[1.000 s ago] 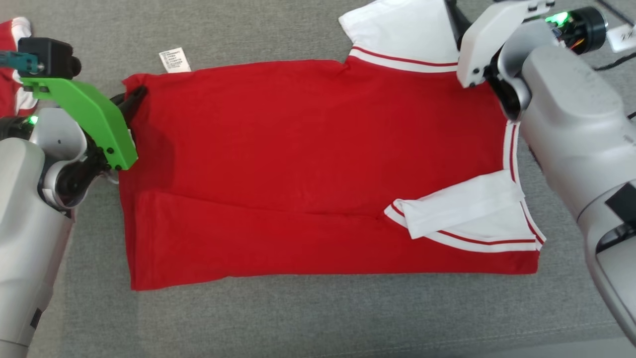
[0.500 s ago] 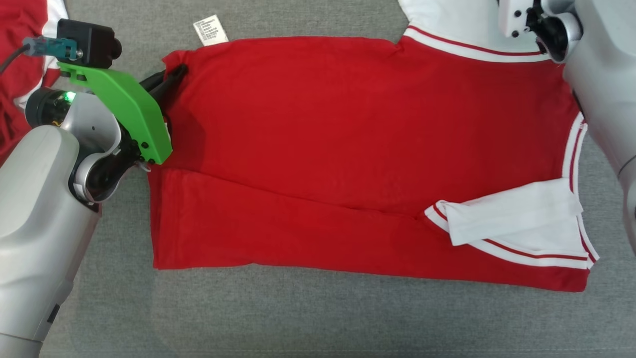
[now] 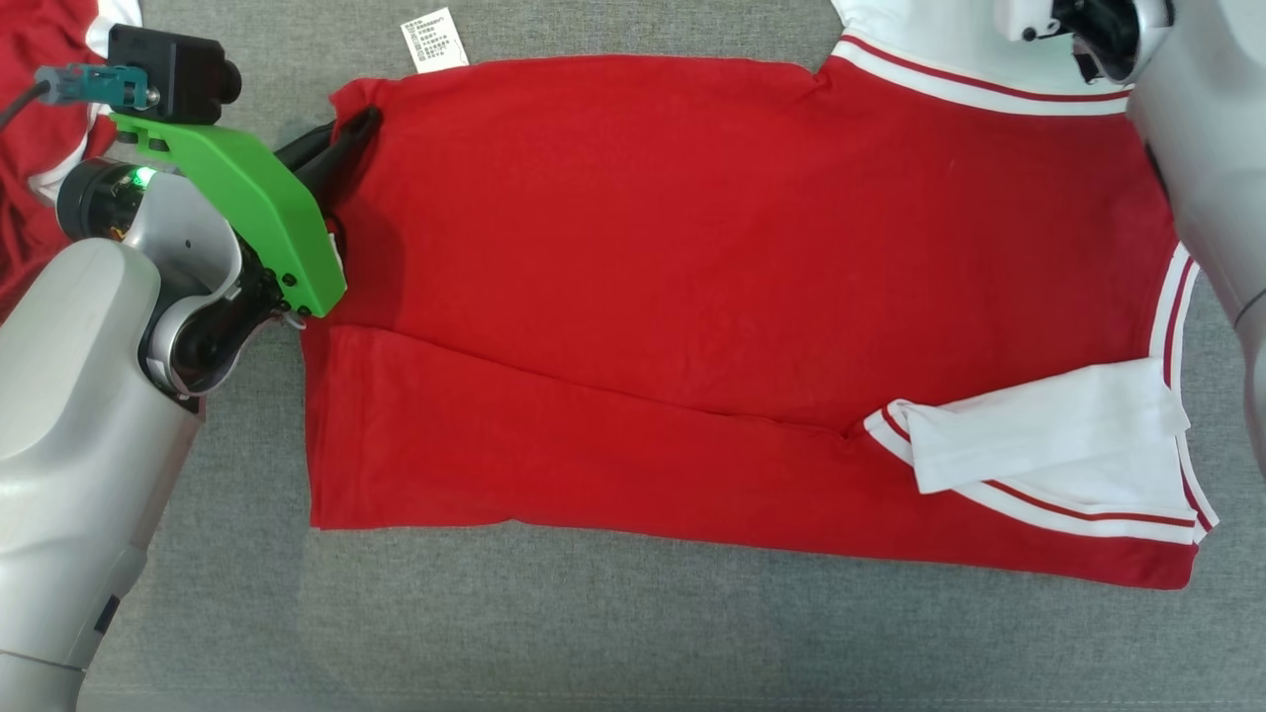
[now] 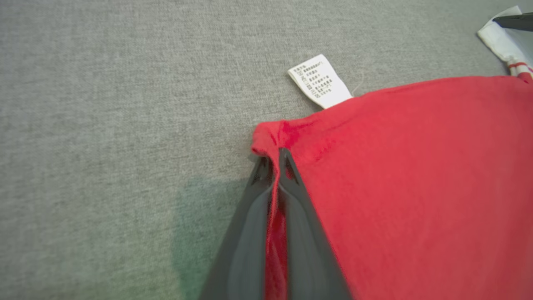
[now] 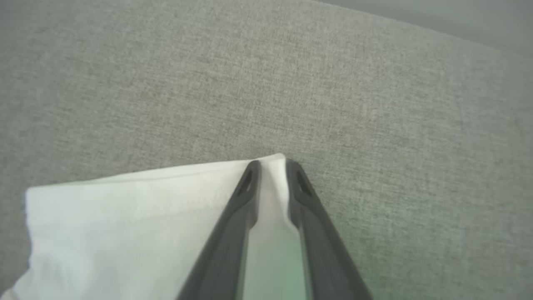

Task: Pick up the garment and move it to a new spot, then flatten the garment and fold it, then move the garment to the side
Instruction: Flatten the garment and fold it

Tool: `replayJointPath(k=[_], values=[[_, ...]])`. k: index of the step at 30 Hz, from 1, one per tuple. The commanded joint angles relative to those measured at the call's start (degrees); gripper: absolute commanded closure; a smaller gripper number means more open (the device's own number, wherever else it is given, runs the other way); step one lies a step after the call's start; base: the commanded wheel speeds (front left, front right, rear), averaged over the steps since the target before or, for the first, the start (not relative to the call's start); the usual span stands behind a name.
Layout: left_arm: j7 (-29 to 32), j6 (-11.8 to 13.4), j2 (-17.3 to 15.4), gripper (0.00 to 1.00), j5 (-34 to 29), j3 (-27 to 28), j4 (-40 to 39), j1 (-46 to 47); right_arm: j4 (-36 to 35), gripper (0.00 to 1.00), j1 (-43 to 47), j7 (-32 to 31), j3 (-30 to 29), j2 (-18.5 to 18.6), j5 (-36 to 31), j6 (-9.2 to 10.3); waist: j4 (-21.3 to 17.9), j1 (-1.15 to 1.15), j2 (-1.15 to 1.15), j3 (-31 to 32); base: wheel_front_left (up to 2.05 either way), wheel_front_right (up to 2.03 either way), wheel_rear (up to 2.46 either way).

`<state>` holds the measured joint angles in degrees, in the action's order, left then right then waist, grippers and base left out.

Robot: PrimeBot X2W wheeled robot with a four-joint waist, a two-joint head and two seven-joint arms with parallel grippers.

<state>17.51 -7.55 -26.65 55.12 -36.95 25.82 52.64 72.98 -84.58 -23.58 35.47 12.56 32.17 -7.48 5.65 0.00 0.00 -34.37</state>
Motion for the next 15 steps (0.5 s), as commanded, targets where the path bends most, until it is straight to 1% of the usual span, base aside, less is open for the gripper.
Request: replayJointPath(k=[1,9,15], values=[[-0.40,0.13,-0.18,1.00,0.34,-0.25,1.04,0.38,1.59,1.00,3.19,-0.38,0.87,-0.05,-0.36,-0.01,-0.12,0.00,0.00,0.23,0.00,0.00,0.00],[-4.63,0.13,-0.83,1.00,-0.21,-0.57,3.34,-0.79,-0.14,1.00,4.18,8.73,1.19,1.09,0.02,0.04,-1.47,0.00,0.00,2.93,0.00,0.00,0.00],[-8.85,0.13,-1.08,1.00,-0.87,-0.64,4.53,-2.90,-2.70,1.00,8.12,17.00,1.87,1.78,1.45,0.04,-2.90,0.00,0.00,6.84,0.00,0.00,0.00]])
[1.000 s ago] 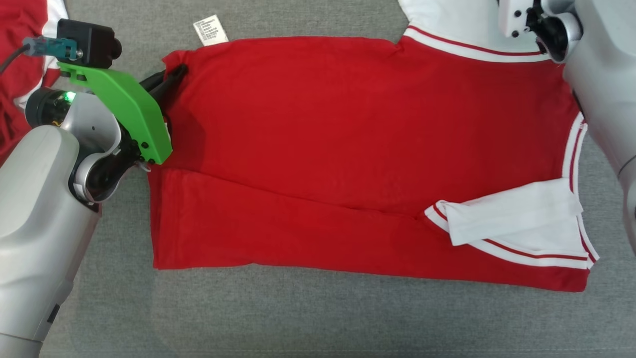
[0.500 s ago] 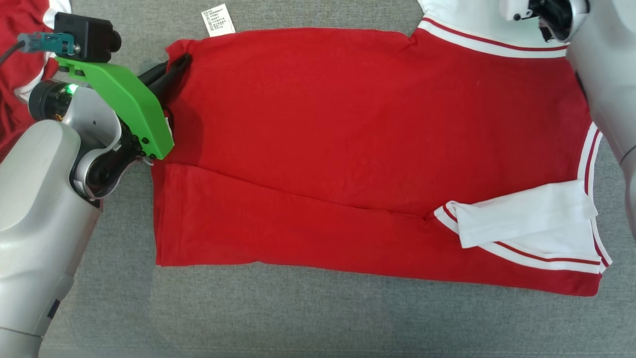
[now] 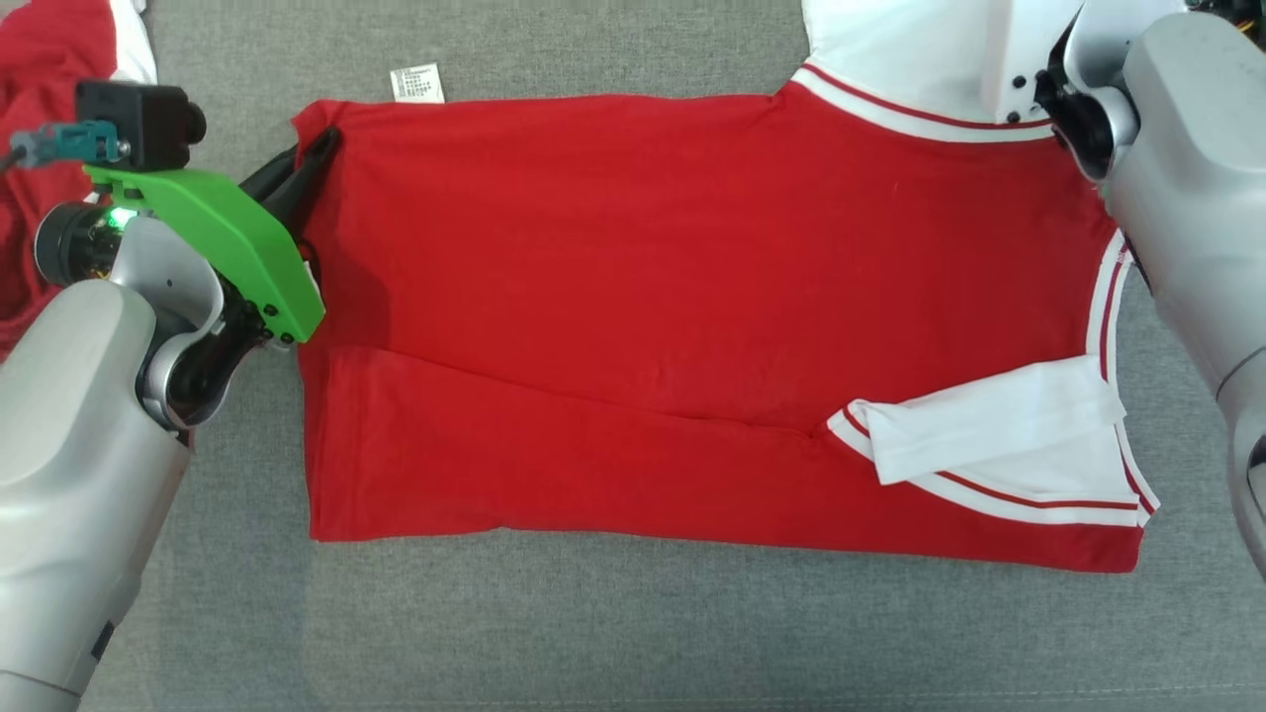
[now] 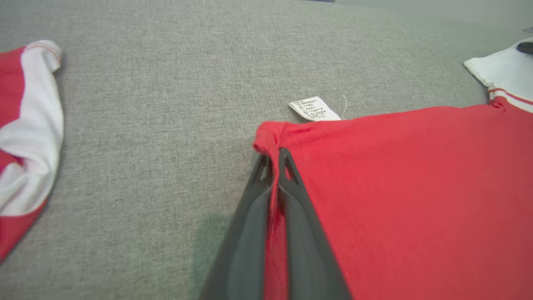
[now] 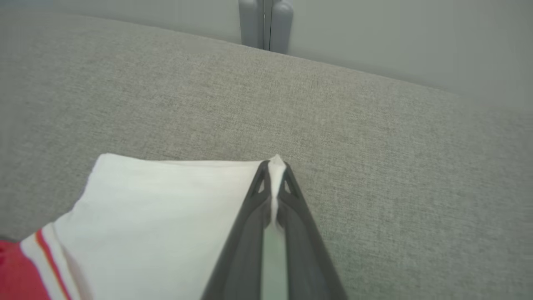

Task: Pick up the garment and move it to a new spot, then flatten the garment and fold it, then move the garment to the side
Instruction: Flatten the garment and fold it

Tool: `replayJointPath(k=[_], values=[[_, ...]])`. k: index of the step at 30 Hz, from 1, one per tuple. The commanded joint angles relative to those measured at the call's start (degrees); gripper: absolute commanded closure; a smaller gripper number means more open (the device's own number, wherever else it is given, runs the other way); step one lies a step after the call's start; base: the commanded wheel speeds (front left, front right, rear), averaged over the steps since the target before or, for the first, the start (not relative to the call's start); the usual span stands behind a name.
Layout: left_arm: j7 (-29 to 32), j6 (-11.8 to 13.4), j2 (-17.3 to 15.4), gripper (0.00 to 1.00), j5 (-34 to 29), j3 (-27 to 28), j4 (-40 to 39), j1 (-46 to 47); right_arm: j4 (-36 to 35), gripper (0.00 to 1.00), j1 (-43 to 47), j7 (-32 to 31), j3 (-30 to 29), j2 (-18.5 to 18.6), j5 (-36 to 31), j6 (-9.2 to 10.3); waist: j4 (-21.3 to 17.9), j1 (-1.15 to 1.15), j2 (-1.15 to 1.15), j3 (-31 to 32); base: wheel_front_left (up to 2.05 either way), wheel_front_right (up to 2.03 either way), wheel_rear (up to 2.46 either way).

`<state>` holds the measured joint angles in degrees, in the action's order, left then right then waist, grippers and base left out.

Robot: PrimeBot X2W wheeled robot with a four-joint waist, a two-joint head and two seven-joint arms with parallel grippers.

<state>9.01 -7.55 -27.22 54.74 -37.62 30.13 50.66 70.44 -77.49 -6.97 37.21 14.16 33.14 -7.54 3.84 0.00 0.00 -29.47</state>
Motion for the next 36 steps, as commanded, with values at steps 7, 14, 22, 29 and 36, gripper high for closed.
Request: replayJointPath(k=[7,14,22,29,36], values=[[-4.47,0.68,-1.28,1.00,-0.95,-0.05,0.23,-5.06,-4.15,1.00,7.75,9.92,1.57,1.09,2.86,0.10,-2.85,0.00,0.00,6.12,0.00,0.00,0.00],[-7.70,1.73,-2.17,1.00,-1.57,-0.34,-0.70,-10.04,-9.59,1.00,15.63,18.44,3.31,2.18,5.75,0.09,-4.15,0.00,0.00,9.39,0.00,0.00,0.00],[-11.18,3.56,-3.13,1.00,-3.02,-0.78,-1.95,-14.52,-17.45,1.00,24.46,21.76,3.63,4.03,7.75,0.09,-5.44,0.00,0.00,11.74,0.00,0.00,0.00],[-14.61,4.44,-2.68,1.00,-3.63,-0.90,-1.67,-17.23,-23.78,1.00,32.11,22.13,0.75,5.62,7.49,0.09,-5.68,0.00,0.00,12.81,0.00,0.00,0.00],[-17.91,5.24,-3.11,1.00,-4.79,-1.42,-1.65,-19.73,-30.14,1.00,40.79,22.18,-4.26,6.29,6.22,0.09,-5.91,0.00,0.00,13.55,0.00,0.00,0.00]])
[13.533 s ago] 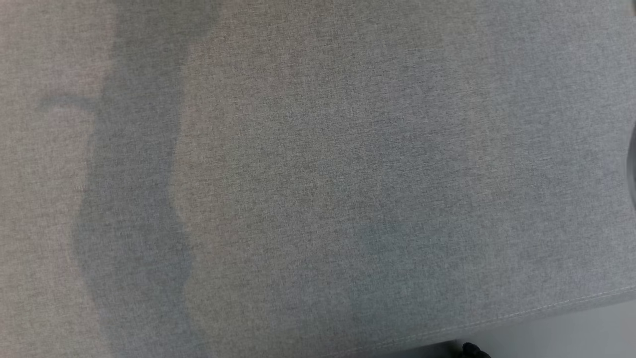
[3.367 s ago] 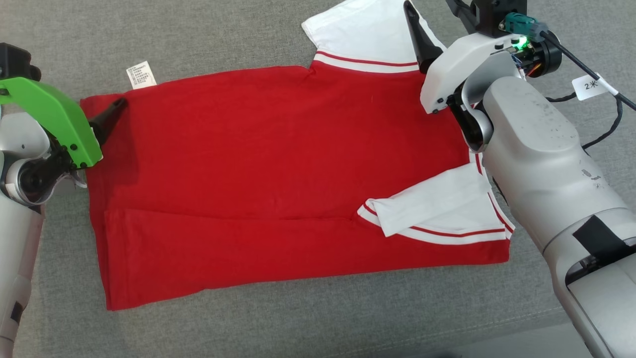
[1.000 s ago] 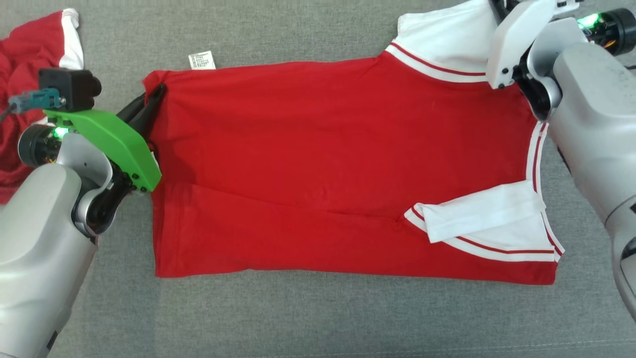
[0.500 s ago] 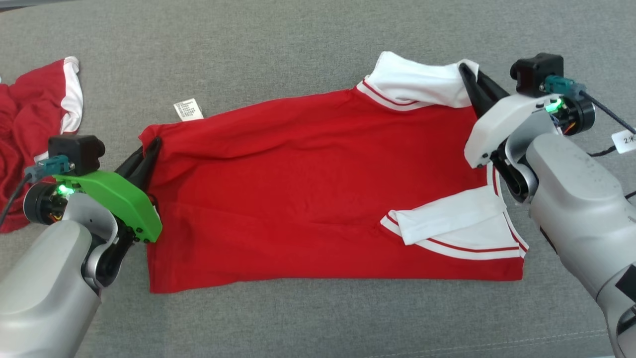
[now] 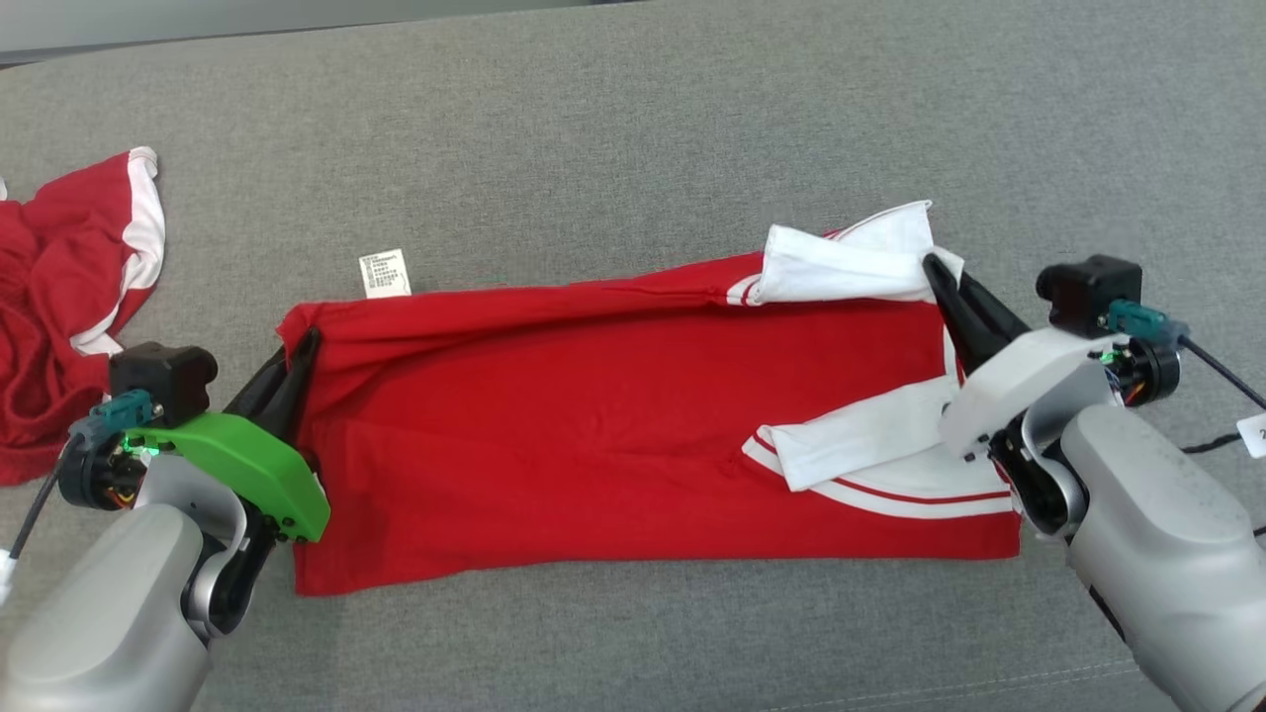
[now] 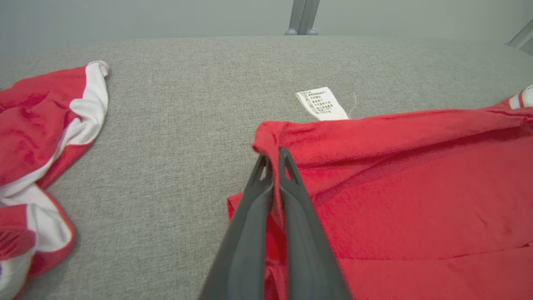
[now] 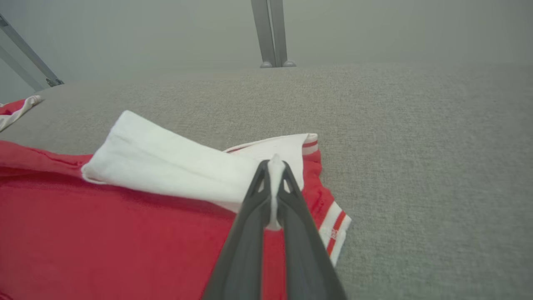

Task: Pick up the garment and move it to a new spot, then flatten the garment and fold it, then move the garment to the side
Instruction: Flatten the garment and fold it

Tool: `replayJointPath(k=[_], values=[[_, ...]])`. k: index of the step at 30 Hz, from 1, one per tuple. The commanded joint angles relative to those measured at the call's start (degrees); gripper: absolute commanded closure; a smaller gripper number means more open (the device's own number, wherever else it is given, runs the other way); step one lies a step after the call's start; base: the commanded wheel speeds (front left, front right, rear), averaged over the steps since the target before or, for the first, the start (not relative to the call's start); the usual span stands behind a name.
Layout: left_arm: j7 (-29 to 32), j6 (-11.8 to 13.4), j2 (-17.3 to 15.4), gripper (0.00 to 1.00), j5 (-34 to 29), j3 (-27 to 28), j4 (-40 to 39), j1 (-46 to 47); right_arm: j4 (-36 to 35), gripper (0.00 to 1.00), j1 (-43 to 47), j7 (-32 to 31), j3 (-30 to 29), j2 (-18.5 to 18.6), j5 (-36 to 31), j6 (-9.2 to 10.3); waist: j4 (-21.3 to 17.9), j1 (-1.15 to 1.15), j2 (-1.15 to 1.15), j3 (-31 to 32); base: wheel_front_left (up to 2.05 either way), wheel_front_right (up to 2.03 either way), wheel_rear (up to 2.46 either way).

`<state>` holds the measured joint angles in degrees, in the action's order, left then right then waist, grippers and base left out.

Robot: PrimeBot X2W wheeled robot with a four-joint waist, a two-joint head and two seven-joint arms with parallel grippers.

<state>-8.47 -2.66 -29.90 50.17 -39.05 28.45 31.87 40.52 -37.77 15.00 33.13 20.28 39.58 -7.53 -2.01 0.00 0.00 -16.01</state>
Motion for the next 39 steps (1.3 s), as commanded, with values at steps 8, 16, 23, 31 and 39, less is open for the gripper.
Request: replayJointPath(k=[8,16,23,31,39], values=[[-4.29,1.84,-0.25,1.00,-2.18,-0.45,-1.31,-4.63,-4.64,1.00,9.06,0.22,-4.21,-0.92,-1.20,0.08,-0.02,0.00,0.00,0.78,0.00,0.00,0.00],[-6.33,3.05,1.20,1.00,-3.56,0.36,-3.07,-7.93,-8.14,1.00,15.01,-0.76,-8.38,-1.87,-3.19,0.08,0.74,0.00,0.00,1.07,0.00,0.00,0.00],[-6.72,4.33,2.58,0.55,-6.92,2.79,-3.54,-9.78,-10.96,1.00,19.05,-2.98,-11.30,-3.18,-5.60,0.08,0.96,0.00,0.00,1.80,0.00,0.00,0.00],[-6.72,5.93,5.08,0.00,-14.77,12.90,-11.38,-16.16,-15.69,0.00,22.35,-3.93,-14.99,-3.53,-8.59,0.08,1.12,0.00,0.00,2.71,0.00,0.00,0.00],[-6.65,7.47,12.48,0.00,-27.40,30.95,-24.87,-24.80,-18.16,0.00,19.43,-8.76,-19.76,-3.17,-14.19,0.07,1.33,0.00,0.00,2.76,0.00,0.00,0.00]])
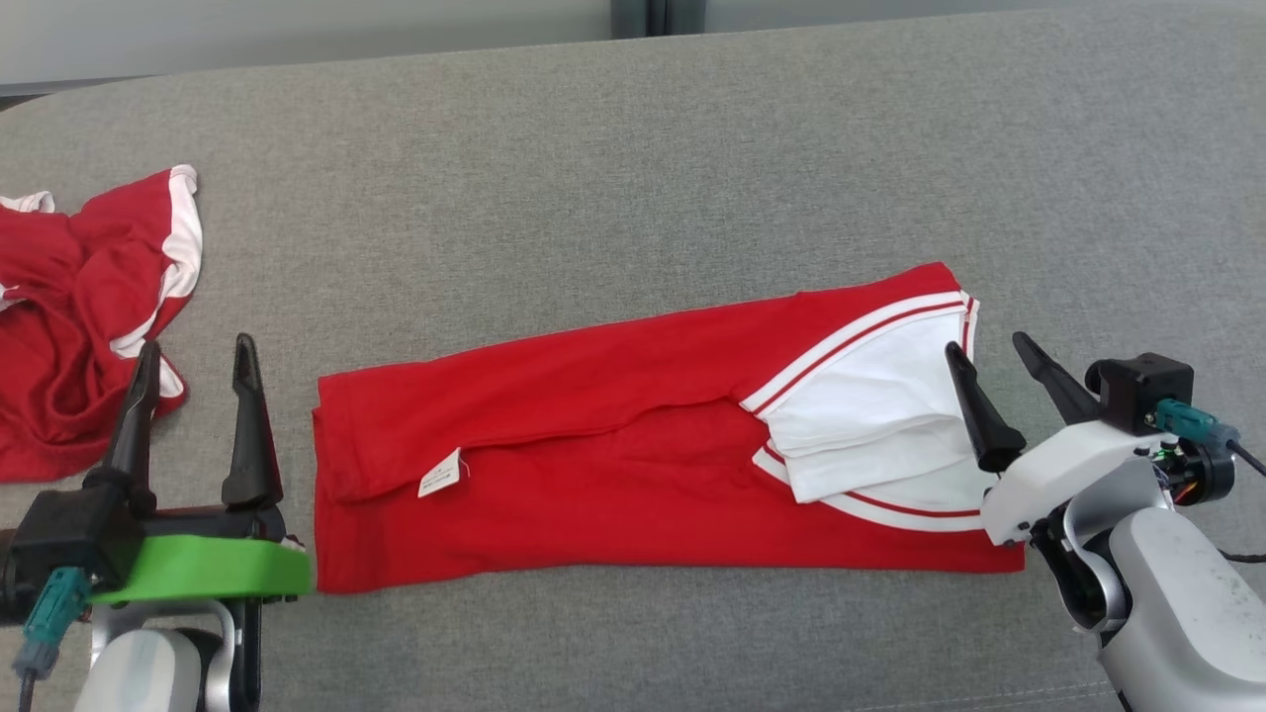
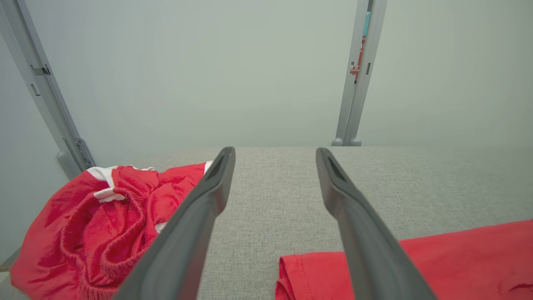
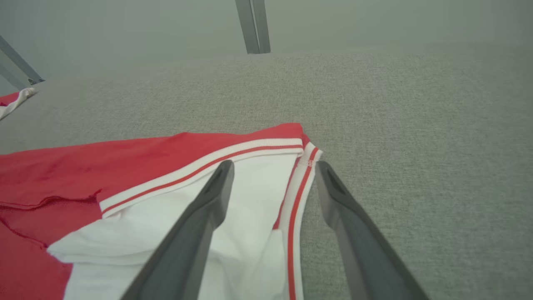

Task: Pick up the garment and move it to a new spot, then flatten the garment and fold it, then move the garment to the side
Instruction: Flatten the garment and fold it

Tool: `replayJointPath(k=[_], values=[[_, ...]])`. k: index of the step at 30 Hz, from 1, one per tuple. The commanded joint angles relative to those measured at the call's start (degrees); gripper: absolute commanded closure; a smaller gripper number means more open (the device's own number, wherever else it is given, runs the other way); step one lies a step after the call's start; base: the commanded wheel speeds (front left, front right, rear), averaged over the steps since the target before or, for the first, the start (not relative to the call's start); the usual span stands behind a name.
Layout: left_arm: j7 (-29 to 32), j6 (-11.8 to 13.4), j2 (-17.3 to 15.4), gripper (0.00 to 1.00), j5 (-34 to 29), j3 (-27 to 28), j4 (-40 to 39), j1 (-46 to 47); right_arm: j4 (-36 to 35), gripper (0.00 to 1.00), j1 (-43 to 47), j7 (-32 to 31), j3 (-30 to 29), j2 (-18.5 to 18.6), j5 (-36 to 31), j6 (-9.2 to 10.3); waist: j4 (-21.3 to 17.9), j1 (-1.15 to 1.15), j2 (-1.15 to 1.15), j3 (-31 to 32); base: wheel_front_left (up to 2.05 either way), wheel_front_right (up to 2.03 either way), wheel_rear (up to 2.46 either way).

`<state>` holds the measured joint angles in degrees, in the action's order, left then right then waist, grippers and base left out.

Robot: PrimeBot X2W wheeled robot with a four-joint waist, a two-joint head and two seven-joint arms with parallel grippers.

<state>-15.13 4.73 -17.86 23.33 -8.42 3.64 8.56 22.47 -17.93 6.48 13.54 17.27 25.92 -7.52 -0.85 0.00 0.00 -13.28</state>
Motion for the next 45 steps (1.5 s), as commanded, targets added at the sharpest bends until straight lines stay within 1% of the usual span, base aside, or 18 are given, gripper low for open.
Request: replayJointPath(k=[1,3,4,8,12,16,21,27,28,29,31,38,45], values=[[0.02,-0.29,1.51,0.00,-1.85,2.05,-1.01,-2.42,0.00,0.00,-0.78,-0.90,-0.77,-0.38,-1.18,0.06,0.31,0.00,0.00,0.06,0.00,0.00,0.00],[0.01,-1.03,3.71,0.00,-4.65,5.26,-2.61,-3.89,0.32,0.00,-1.62,-2.22,-2.15,-0.92,-2.68,0.06,0.59,0.00,0.00,0.08,0.00,0.00,0.00],[0.00,-1.58,5.18,0.00,-5.59,6.69,-3.16,-4.46,0.68,0.00,-1.90,-2.93,-2.87,-1.25,-3.33,0.06,0.87,0.00,0.00,0.12,0.00,0.00,0.00],[0.00,-3.60,9.23,0.00,-9.11,11.94,-4.33,-6.66,2.71,0.00,-2.43,-5.94,-4.44,-2.53,-5.46,0.06,1.69,0.00,0.00,0.21,0.00,0.00,0.00],[-0.01,-5.52,11.86,0.00,-12.06,15.41,-3.89,-7.68,5.29,0.00,-2.24,-8.21,-5.66,-4.07,-6.01,0.06,2.45,0.00,0.00,0.20,0.00,0.00,0.00],[0.00,-6.94,13.67,0.00,-13.91,17.92,-4.55,-8.57,8.38,0.00,-1.51,-9.75,-6.70,-4.65,-6.74,0.06,3.12,0.00,0.00,0.16,0.00,0.00,0.00],[0.00,-7.98,14.60,0.00,-15.45,19.59,-3.81,-9.21,11.08,0.00,0.07,-11.06,-7.59,-5.46,-7.18,0.06,3.43,0.00,0.00,0.29,0.00,0.00,0.00],[0.00,-8.41,14.92,0.00,-16.34,20.64,-3.47,-9.24,10.59,0.00,1.87,-12.80,-3.00,-7.01,-4.96,-0.07,2.98,0.00,0.00,0.58,0.00,0.00,0.00],[0.00,-8.45,14.94,0.00,-16.48,20.57,-3.47,-9.17,10.32,0.06,2.00,-13.02,-2.50,-7.05,-4.58,-0.07,2.95,0.00,0.00,0.63,0.00,0.00,0.00],[0.00,-8.36,14.95,0.00,-16.25,20.52,-3.60,-9.09,10.06,0.51,2.11,-13.24,-2.02,-6.98,-4.09,-0.07,2.84,0.00,0.00,0.68,0.00,0.00,0.00],[0.00,-7.99,14.96,0.00,-15.90,20.18,-3.60,-9.12,9.78,1.00,2.26,-13.28,-1.59,-6.54,-3.39,-0.07,2.73,0.00,0.00,0.72,0.00,0.00,0.00],[0.00,-7.58,14.95,0.00,-16.07,19.85,-3.40,-8.58,10.51,1.00,0.97,-12.77,-1.86,-4.95,-2.29,0.10,2.48,0.00,0.00,0.50,0.00,0.00,0.00],[0.00,-7.59,14.95,0.00,-16.21,20.15,-3.56,-9.41,12.11,1.00,-0.71,-11.09,-5.70,-0.62,-2.50,0.15,1.57,0.00,0.00,1.00,0.00,0.00,0.00]])
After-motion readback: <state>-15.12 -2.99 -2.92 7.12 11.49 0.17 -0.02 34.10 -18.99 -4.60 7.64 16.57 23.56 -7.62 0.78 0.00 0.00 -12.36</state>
